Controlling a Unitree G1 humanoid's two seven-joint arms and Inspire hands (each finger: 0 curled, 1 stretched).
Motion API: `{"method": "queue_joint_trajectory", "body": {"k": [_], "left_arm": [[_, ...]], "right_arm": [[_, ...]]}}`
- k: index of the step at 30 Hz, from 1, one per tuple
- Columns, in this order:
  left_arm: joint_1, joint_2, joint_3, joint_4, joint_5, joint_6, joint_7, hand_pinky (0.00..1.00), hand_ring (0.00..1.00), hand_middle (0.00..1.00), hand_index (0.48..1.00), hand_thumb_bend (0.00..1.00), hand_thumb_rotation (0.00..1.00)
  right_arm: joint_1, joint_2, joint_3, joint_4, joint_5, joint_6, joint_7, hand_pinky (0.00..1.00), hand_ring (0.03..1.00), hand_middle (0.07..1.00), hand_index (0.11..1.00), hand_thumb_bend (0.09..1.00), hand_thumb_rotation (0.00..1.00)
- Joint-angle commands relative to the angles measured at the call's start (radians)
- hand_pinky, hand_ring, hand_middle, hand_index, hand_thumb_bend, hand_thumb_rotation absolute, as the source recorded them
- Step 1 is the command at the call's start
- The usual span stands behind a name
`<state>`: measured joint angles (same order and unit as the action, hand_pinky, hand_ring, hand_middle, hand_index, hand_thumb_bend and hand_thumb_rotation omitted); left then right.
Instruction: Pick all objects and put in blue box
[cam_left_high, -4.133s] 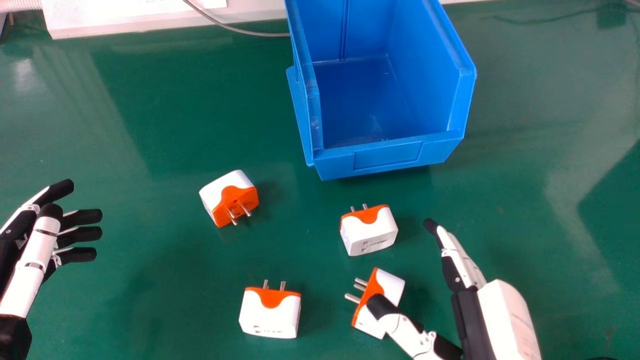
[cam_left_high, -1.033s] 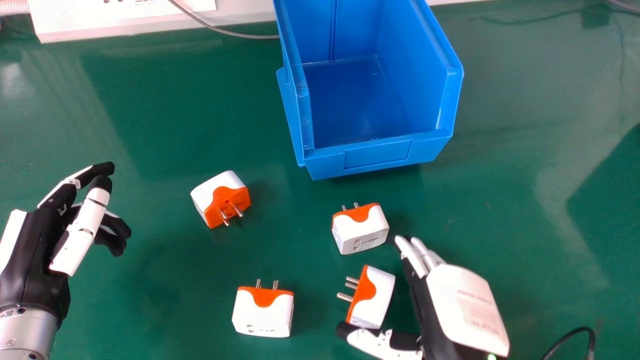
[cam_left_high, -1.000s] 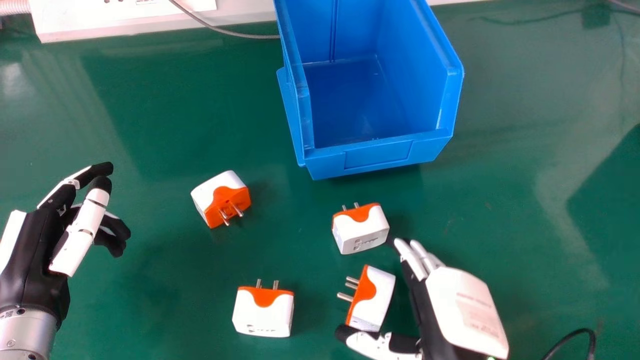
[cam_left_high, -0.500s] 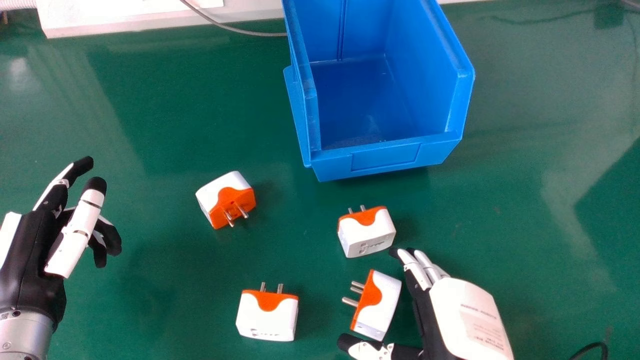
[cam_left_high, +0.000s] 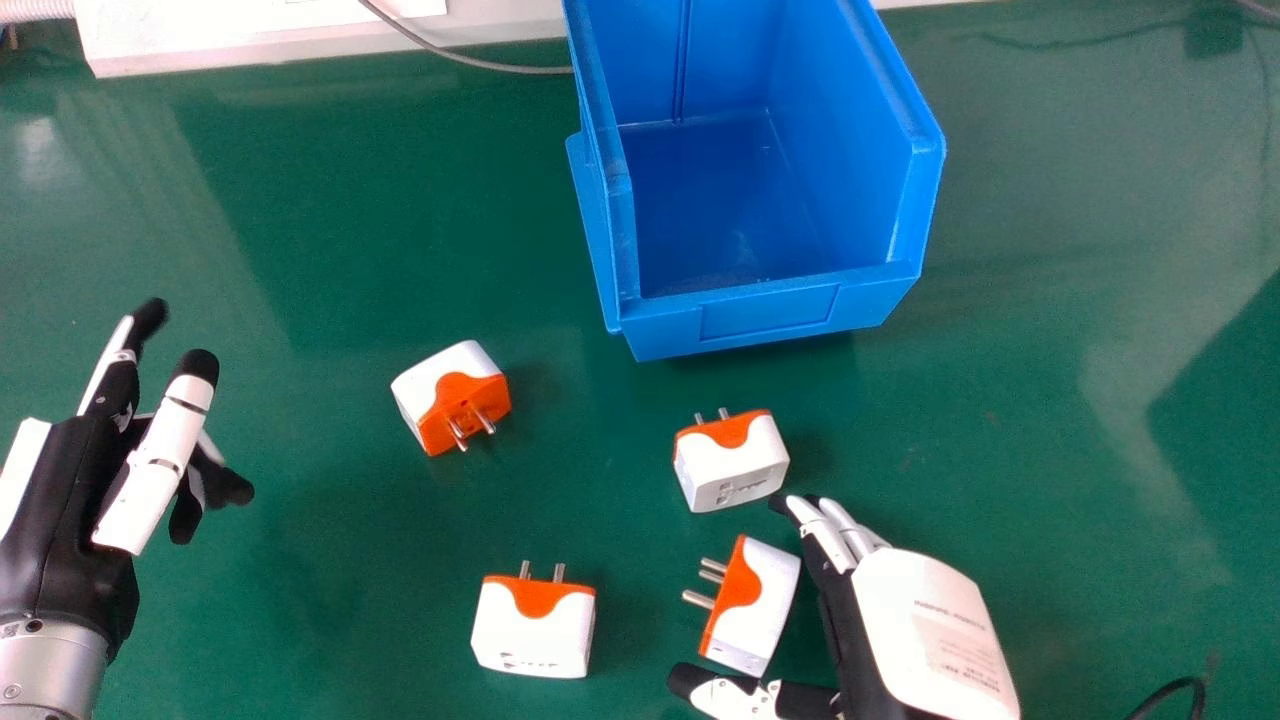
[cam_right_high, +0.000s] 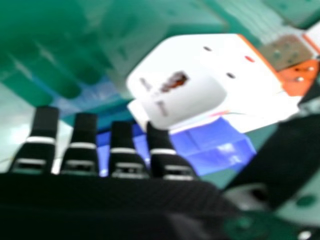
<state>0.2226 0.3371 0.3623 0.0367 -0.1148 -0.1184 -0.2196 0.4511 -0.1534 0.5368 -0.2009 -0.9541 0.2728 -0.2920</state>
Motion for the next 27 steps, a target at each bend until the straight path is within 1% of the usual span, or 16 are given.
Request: {"method": "queue_joint_trajectory", "body": {"k": [1, 2, 3, 4, 5, 6, 8, 10, 12, 16, 19, 21, 22, 25, 27], "left_arm": [[0.028, 0.053, 0.03, 0.005, 0.015, -0.057, -0.021, 0.4, 0.01, 0.06, 0.987, 0.41, 0.76], [0.031, 0.063, 0.038, 0.011, 0.016, -0.064, -0.023, 0.4, 0.01, 0.06, 0.987, 0.41, 0.76], [0.031, 0.068, 0.042, 0.017, 0.015, -0.069, -0.023, 0.53, 0.01, 0.04, 0.992, 0.41, 0.77], [0.028, 0.071, 0.045, 0.019, 0.015, -0.069, -0.021, 0.53, 0.01, 0.04, 0.992, 0.41, 0.77], [0.025, 0.072, 0.046, 0.02, 0.015, -0.067, -0.017, 0.59, 0.0, 0.03, 0.994, 0.4, 0.78], [0.019, 0.071, 0.045, 0.023, 0.015, -0.067, -0.013, 0.66, 0.0, 0.02, 0.996, 0.4, 0.78], [0.009, 0.068, 0.04, 0.029, 0.015, -0.069, -0.008, 0.73, 0.0, 0.01, 0.999, 0.4, 0.79], [-0.002, 0.063, 0.031, 0.035, 0.017, -0.073, -0.004, 0.75, 0.0, 0.01, 0.999, 0.4, 0.79], [-0.009, 0.058, 0.023, 0.035, 0.021, -0.077, -0.001, 0.75, 0.0, 0.0, 1.0, 0.4, 0.8], [-0.016, 0.044, 0.005, 0.023, 0.026, -0.082, 0.009, 0.75, 0.0, 0.0, 1.0, 0.4, 0.79], [-0.019, 0.039, -0.002, 0.028, 0.026, -0.09, 0.012, 0.75, 0.0, 0.0, 1.0, 0.4, 0.79], [-0.018, 0.037, -0.004, 0.034, 0.027, -0.1, 0.011, 0.74, 0.0, 0.0, 1.0, 0.39, 0.79], [-0.016, 0.036, -0.006, 0.032, 0.029, -0.104, 0.011, 0.74, 0.0, 0.0, 1.0, 0.39, 0.79], [-0.007, 0.026, -0.016, 0.019, 0.034, -0.116, 0.012, 0.74, 0.0, 0.0, 1.0, 0.38, 0.8], [-0.002, 0.022, -0.021, 0.01, 0.035, -0.121, 0.013, 0.73, 0.0, 0.0, 1.0, 0.38, 0.8]], "right_arm": [[-0.001, 0.008, 0.01, -0.005, 0.005, -0.008, 0.006, 0.79, 0.87, 0.903, 0.865, 0.594, 0.55], [-0.001, 0.007, 0.009, -0.004, 0.005, -0.009, 0.005, 0.79, 0.87, 0.903, 0.865, 0.594, 0.55], [-0.001, 0.006, 0.008, -0.003, 0.005, -0.009, 0.004, 0.79, 0.87, 0.902, 0.864, 0.594, 0.54], [0.001, 0.005, 0.007, -0.003, 0.006, -0.01, 0.003, 0.79, 0.87, 0.902, 0.864, 0.594, 0.54], [0.001, 0.005, 0.006, -0.001, 0.007, -0.011, 0.002, 0.79, 0.869, 0.902, 0.863, 0.594, 0.54], [0.002, 0.003, 0.006, 0.001, 0.007, -0.011, 0.002, 0.78, 0.869, 0.902, 0.861, 0.596, 0.52], [0.001, 0.001, 0.005, 0.003, 0.004, -0.01, 0.004, 0.78, 0.868, 0.901, 0.861, 0.601, 0.52], [-0.002, -0.001, 0.004, 0.003, 0.001, -0.006, 0.009, 0.78, 0.868, 0.901, 0.861, 0.603, 0.52], [-0.003, -0.002, 0.003, 0.0, 0.0, -0.003, 0.012, 0.78, 0.868, 0.902, 0.862, 0.604, 0.53], [-0.005, -0.002, 0.003, -0.008, -0.005, 0.004, 0.019, 0.78, 0.867, 0.901, 0.863, 0.606, 0.53], [-0.006, -0.002, 0.002, -0.012, -0.004, 0.005, 0.025, 0.78, 0.867, 0.901, 0.863, 0.606, 0.53], [-0.005, -0.001, 0.0, -0.012, 0.0, 0.003, 0.025, 0.78, 0.867, 0.901, 0.864, 0.606, 0.53], [-0.005, 0.0, 0.0, -0.01, 0.0, 0.003, 0.024, 0.79, 0.867, 0.901, 0.864, 0.605, 0.53], [-0.005, -0.004, 0.0, -0.002, -0.003, 0.0, 0.018, 0.79, 0.867, 0.901, 0.864, 0.603, 0.53], [-0.006, -0.005, 0.0, -0.001, 0.0, -0.002, 0.02, 0.79, 0.867, 0.901, 0.864, 0.603, 0.53]]}}
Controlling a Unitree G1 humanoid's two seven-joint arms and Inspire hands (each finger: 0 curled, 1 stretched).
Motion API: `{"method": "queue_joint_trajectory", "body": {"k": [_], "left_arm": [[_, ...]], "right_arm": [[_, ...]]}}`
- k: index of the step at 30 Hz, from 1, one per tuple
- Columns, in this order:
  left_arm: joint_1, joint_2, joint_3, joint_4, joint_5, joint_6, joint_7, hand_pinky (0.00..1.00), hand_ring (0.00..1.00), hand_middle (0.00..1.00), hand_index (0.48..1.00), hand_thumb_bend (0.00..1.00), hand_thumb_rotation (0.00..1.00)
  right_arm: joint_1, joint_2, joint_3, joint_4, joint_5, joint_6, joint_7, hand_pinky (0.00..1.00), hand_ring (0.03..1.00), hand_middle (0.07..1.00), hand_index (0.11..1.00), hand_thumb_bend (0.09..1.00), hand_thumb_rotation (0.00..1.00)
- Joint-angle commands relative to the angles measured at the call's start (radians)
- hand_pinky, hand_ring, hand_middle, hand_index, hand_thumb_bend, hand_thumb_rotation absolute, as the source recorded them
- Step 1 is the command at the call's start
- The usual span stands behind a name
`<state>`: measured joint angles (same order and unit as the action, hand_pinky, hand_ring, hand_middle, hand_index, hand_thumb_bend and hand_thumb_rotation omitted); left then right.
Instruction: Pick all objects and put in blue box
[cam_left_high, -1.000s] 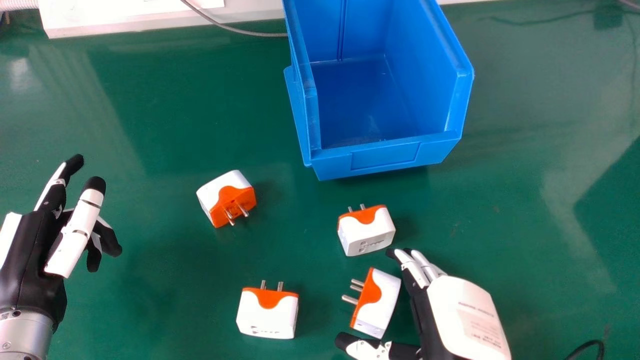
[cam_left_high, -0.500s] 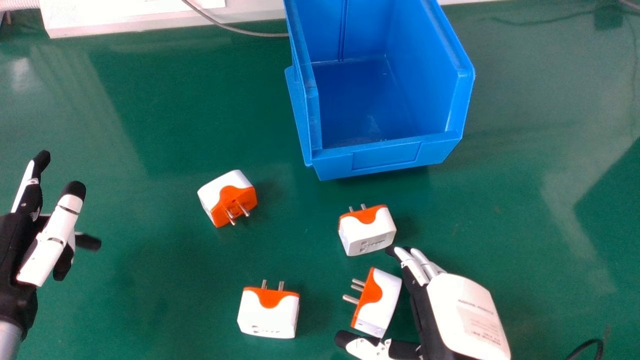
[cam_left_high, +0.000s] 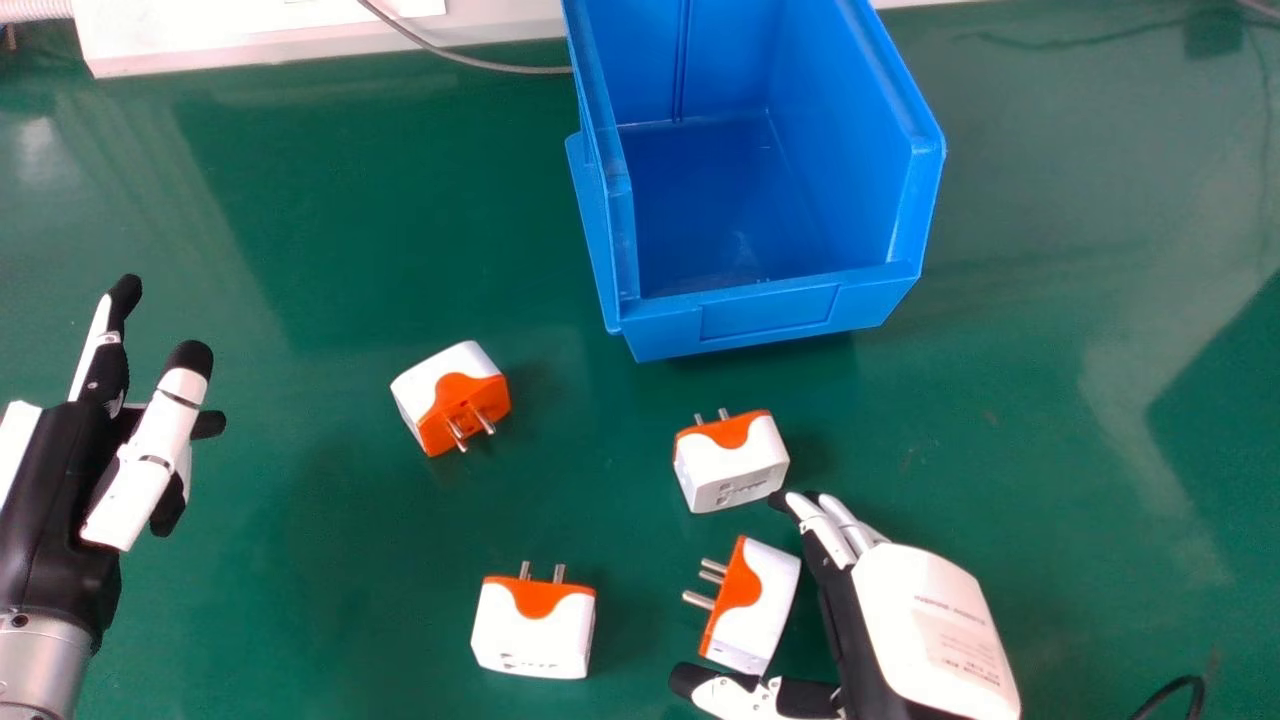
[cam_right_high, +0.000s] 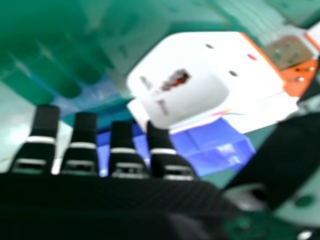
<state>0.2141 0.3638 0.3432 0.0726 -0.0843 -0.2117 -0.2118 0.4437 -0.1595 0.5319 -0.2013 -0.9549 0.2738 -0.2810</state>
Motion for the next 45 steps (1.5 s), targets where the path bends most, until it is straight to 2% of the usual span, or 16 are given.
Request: {"method": "queue_joint_trajectory", "body": {"k": [1, 6, 10, 21, 26, 31, 34, 43, 45], "left_arm": [[0.008, -0.006, -0.004, -0.028, 0.004, -0.03, 0.004, 0.73, 0.0, 0.0, 1.0, 0.38, 0.8], [0.005, -0.009, -0.01, -0.016, -0.008, -0.051, -0.007, 0.72, 0.0, 0.0, 1.0, 0.39, 0.8], [0.003, -0.01, -0.013, -0.018, -0.013, -0.052, -0.012, 0.71, 0.0, 0.0, 1.0, 0.4, 0.8], [0.005, -0.014, -0.014, -0.026, -0.018, -0.048, -0.01, 0.7, 0.0, 0.0, 1.0, 0.4, 0.8], [0.011, -0.017, -0.013, -0.044, -0.022, -0.038, -0.01, 0.69, 0.0, 0.0, 1.0, 0.41, 0.8], [0.011, -0.018, -0.009, -0.04, -0.028, -0.037, -0.011, 0.69, 0.0, 0.0, 1.0, 0.4, 0.8], [0.015, -0.022, -0.008, -0.047, -0.032, -0.035, -0.01, 0.69, 0.0, 0.0, 1.0, 0.4, 0.8], [0.019, -0.026, -0.012, -0.07, -0.027, -0.027, -0.003, 0.69, 0.0, 0.0, 1.0, 0.4, 0.8], [0.019, -0.026, -0.011, -0.067, -0.027, -0.031, -0.004, 0.69, 0.0, 0.0, 1.0, 0.4, 0.8]], "right_arm": [[0.001, 0.001, 0.005, -0.001, 0.003, -0.005, 0.011, 0.79, 0.867, 0.901, 0.864, 0.603, 0.53], [-0.005, -0.007, 0.01, 0.012, 0.005, -0.016, 0.01, 0.79, 0.866, 0.901, 0.863, 0.61, 0.53], [-0.012, -0.012, 0.014, 0.024, 0.011, -0.026, 0.014, 0.78, 0.863, 0.901, 0.863, 0.614, 0.54], [-0.037, -0.01, 0.021, 0.057, 0.03, -0.03, 0.048, 0.78, 0.867, 0.905, 0.865, 0.596, 0.52], [-0.059, -0.008, 0.026, 0.067, 0.015, 0.007, 0.093, 0.79, 0.87, 0.908, 0.868, 0.579, 0.48], [-0.071, -0.006, 0.036, 0.056, -0.004, 0.051, 0.143, 0.8, 0.882, 0.919, 0.879, 0.563, 0.46], [-0.075, -0.001, 0.042, 0.054, -0.016, 0.074, 0.167, 0.8, 0.885, 0.921, 0.881, 0.557, 0.45], [-0.094, -0.006, 0.063, 0.034, -0.051, 0.125, 0.248, 0.8, 0.885, 0.917, 0.878, 0.528, 0.41], [-0.093, -0.008, 0.065, 0.023, -0.056, 0.132, 0.264, 0.8, 0.885, 0.916, 0.877, 0.526, 0.41]]}}
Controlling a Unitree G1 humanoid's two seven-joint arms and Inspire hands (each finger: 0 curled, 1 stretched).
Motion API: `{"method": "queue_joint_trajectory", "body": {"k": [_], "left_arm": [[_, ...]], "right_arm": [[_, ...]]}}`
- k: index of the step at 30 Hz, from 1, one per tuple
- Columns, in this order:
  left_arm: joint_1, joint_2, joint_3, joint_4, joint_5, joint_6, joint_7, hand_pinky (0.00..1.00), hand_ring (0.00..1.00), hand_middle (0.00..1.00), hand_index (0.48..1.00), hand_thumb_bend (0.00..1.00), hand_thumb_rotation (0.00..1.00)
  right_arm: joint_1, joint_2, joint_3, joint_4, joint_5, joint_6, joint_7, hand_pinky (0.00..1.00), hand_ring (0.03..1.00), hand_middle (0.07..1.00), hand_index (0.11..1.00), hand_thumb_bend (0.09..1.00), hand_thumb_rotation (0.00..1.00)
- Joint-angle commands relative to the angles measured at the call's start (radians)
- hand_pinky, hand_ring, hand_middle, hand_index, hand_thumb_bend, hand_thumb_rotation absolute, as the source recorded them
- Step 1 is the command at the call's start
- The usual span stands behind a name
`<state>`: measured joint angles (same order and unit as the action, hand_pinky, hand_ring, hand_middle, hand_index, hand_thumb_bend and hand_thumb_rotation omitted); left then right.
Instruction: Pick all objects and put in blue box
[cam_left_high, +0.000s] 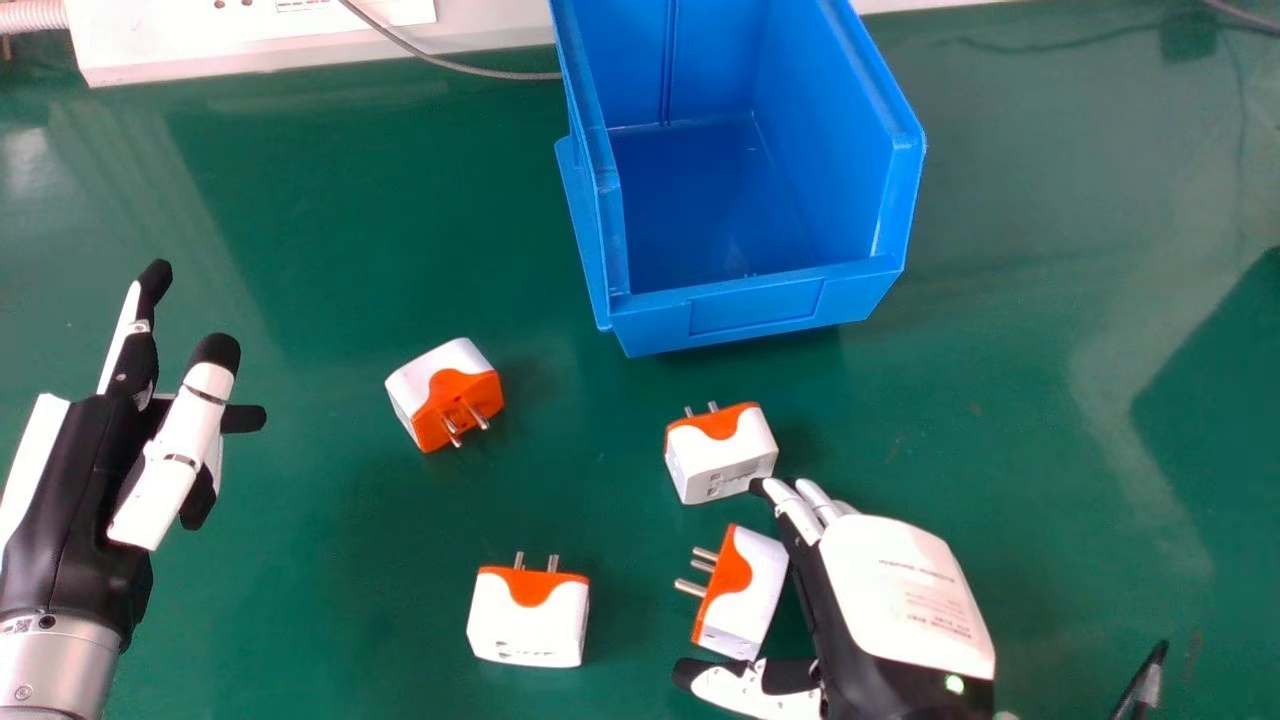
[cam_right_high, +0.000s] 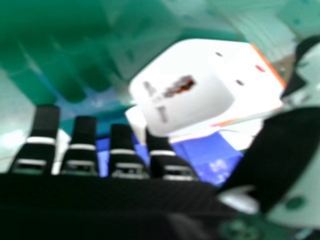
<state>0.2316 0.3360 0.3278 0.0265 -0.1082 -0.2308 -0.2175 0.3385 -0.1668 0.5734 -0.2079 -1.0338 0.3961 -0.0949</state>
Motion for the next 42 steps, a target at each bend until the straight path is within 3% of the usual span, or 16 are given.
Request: {"method": "queue_joint_trajectory", "body": {"k": [1, 15, 20, 23, 24, 26, 32, 42], "left_arm": [[0.001, 0.002, 0.005, -0.018, -0.003, -0.013, 0.001, 0.69, 0.0, 0.0, 1.0, 0.4, 0.8], [0.001, 0.003, 0.005, -0.019, 0.01, -0.017, 0.011, 0.69, 0.0, 0.0, 1.0, 0.4, 0.8], [0.005, 0.004, 0.005, -0.03, 0.014, -0.008, 0.016, 0.69, 0.0, 0.0, 1.0, 0.4, 0.8], [0.007, 0.005, 0.007, -0.035, 0.017, -0.004, 0.018, 0.69, 0.0, 0.0, 1.0, 0.4, 0.8], [0.007, 0.006, 0.008, -0.036, 0.016, -0.002, 0.017, 0.69, 0.0, 0.0, 1.0, 0.4, 0.8], [0.007, 0.007, 0.009, -0.034, 0.015, -0.002, 0.017, 0.69, 0.0, 0.0, 1.0, 0.4, 0.8], [0.005, 0.007, 0.01, -0.031, 0.011, 0.0, 0.015, 0.69, 0.0, 0.0, 1.0, 0.4, 0.8], [0.002, 0.006, 0.01, -0.031, 0.01, 0.004, 0.016, 0.69, 0.0, 0.0, 1.0, 0.4, 0.8]], "right_arm": [[0.012, -0.003, 0.024, 0.026, 0.022, 0.011, 0.084, 0.8, 0.884, 0.915, 0.875, 0.524, 0.4], [-0.008, -0.018, 0.029, 0.015, 0.003, 0.018, 0.13, 0.78, 0.861, 0.886, 0.838, 0.471, 0.31], [-0.003, -0.036, 0.03, 0.007, -0.013, -0.002, 0.113, 0.72, 0.801, 0.818, 0.746, 0.364, 0.14], [-0.002, -0.029, 0.029, 0.007, -0.019, 0.007, 0.105, 0.7, 0.786, 0.802, 0.695, 0.388, 0.13], [-0.001, -0.026, 0.033, 0.009, -0.033, 0.015, 0.099, 0.65, 0.738, 0.775, 0.654, 0.408, 0.13], [0.001, -0.021, 0.037, 0.01, -0.055, 0.026, 0.088, 0.65, 0.738, 0.775, 0.654, 0.408, 0.13], [0.01, -0.008, 0.027, 0.017, -0.048, 0.012, 0.026, 0.48, 0.551, 0.626, 0.568, 0.466, 0.05], [0.016, -0.002, -0.001, 0.039, 0.009, -0.037, -0.053, 0.41, 0.495, 0.579, 0.544, 0.48, 0.03]]}}
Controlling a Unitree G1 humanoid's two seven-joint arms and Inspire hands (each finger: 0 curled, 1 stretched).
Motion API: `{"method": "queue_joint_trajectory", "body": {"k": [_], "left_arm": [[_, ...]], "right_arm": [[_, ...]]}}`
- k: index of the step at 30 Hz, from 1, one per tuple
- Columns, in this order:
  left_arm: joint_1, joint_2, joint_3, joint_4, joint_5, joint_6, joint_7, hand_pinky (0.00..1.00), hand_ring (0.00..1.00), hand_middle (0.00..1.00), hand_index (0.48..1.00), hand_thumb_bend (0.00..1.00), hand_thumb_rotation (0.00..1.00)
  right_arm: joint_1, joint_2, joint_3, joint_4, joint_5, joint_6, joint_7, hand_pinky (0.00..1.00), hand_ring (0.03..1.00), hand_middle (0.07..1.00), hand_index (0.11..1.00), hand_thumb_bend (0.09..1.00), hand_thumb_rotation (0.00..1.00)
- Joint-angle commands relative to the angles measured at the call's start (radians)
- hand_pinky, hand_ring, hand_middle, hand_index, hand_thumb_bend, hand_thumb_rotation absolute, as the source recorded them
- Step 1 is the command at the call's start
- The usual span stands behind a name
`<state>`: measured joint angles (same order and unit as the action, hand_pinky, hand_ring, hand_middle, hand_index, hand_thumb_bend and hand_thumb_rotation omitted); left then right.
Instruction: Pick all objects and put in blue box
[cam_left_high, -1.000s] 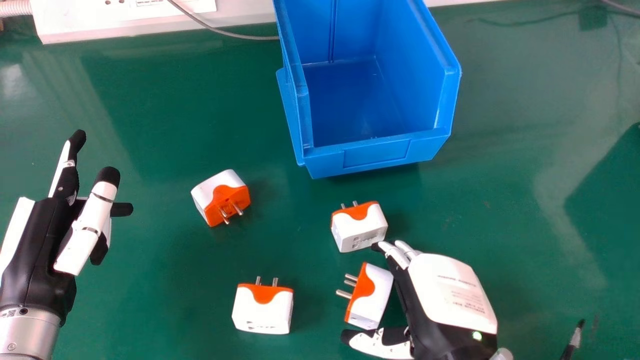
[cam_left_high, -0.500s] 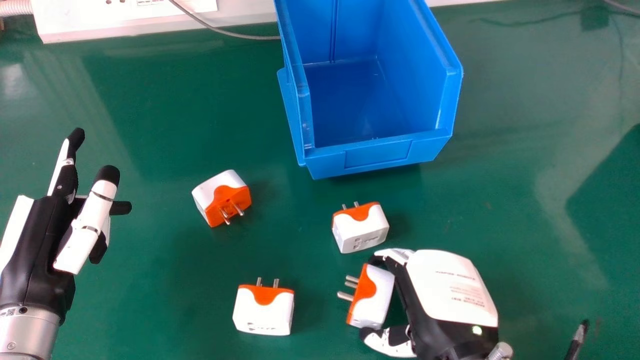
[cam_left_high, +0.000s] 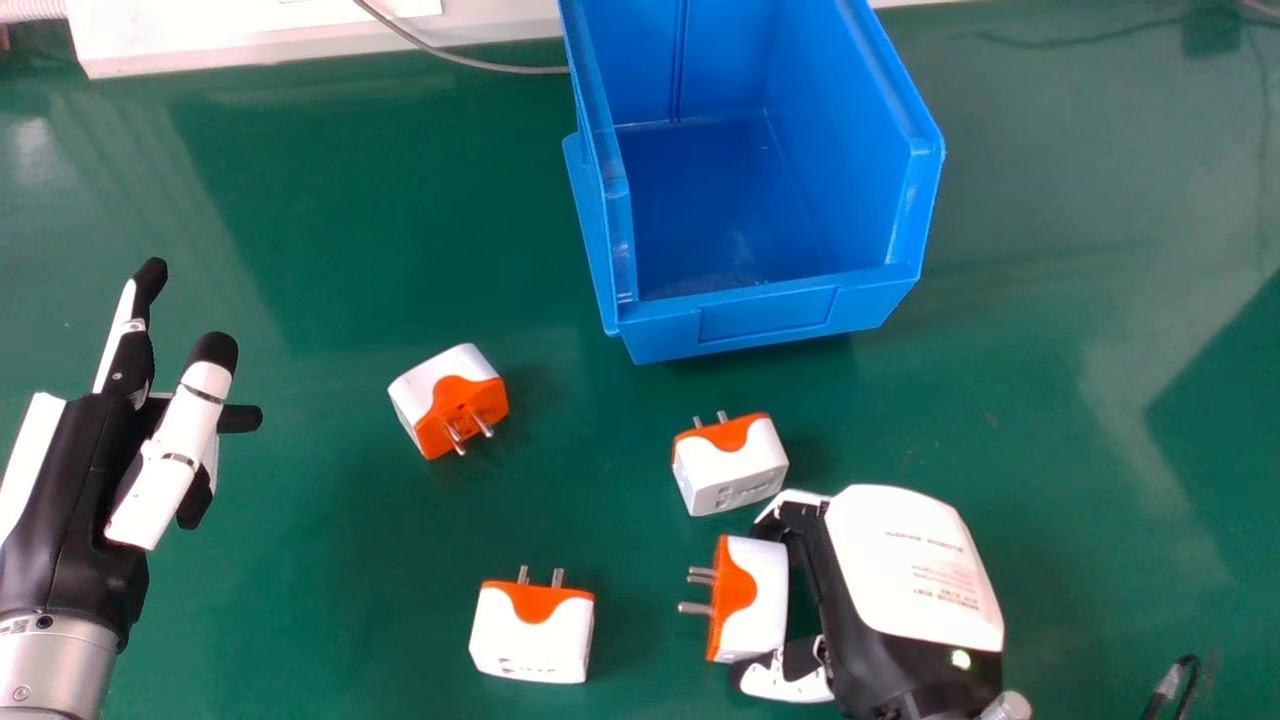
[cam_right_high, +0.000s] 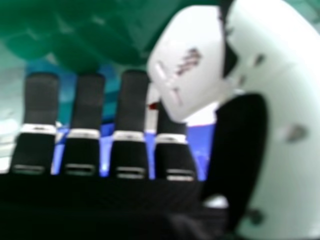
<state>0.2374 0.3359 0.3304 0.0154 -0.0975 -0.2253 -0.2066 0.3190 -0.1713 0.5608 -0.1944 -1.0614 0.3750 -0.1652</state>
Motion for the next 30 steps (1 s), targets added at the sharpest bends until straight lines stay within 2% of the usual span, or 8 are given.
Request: {"method": "queue_joint_trajectory", "body": {"k": [1, 14, 16, 17, 18, 19, 23, 30], "left_arm": [[-0.005, 0.006, 0.007, -0.018, -0.001, -0.002, 0.005, 0.69, 0.0, 0.0, 1.0, 0.4, 0.8], [-0.015, 0.007, 0.003, -0.017, 0.006, 0.005, 0.008, 0.68, 0.0, 0.0, 1.0, 0.4, 0.8], [-0.015, 0.007, 0.003, -0.017, 0.006, 0.003, 0.007, 0.44, 0.0, 0.0, 1.0, 0.4, 0.81], [-0.015, 0.006, 0.003, -0.019, 0.005, 0.003, 0.008, 0.44, 0.0, 0.0, 1.0, 0.4, 0.81], [-0.015, 0.004, 0.002, -0.02, 0.004, 0.003, 0.007, 0.35, 0.0, 0.0, 1.0, 0.4, 0.81], [-0.014, 0.002, 0.001, -0.022, 0.003, 0.002, 0.007, 0.35, 0.0, 0.0, 1.0, 0.4, 0.81], [-0.019, 0.003, 0.0, -0.014, 0.002, 0.0, 0.005, 0.18, 0.0, 0.0, 1.0, 0.4, 0.81], [-0.018, -0.005, -0.003, -0.017, -0.002, 0.003, 0.004, 0.09, 0.0, 0.0, 1.0, 0.4, 0.81]], "right_arm": [[0.035, 0.005, 0.011, 0.028, 0.039, -0.017, 0.012, 0.41, 0.495, 0.579, 0.544, 0.48, 0.03], [0.063, 0.012, -0.003, -0.015, 0.059, -0.011, 0.003, 0.36, 0.465, 0.552, 0.538, 0.486, 0.01], [0.074, 0.017, -0.003, -0.032, 0.049, 0.001, 0.005, 0.35, 0.458, 0.545, 0.534, 0.488, 0.01], [0.083, 0.019, -0.002, -0.045, 0.042, 0.008, 0.006, 0.35, 0.458, 0.545, 0.534, 0.488, 0.01], [0.099, 0.02, 0.0, -0.07, 0.03, 0.016, 0.006, 0.34, 0.455, 0.542, 0.531, 0.489, 0.01], [0.114, 0.02, 0.002, -0.092, 0.02, 0.021, 0.005, 0.34, 0.455, 0.542, 0.531, 0.489, 0.01], [0.163, 0.019, 0.001, -0.169, -0.002, 0.03, 0.002, 0.34, 0.452, 0.539, 0.515, 0.491, 0.0], [0.251, 0.026, -0.001, -0.327, -0.004, -0.007, -0.019, 0.34, 0.443, 0.534, 0.504, 0.492, 0.0]]}}
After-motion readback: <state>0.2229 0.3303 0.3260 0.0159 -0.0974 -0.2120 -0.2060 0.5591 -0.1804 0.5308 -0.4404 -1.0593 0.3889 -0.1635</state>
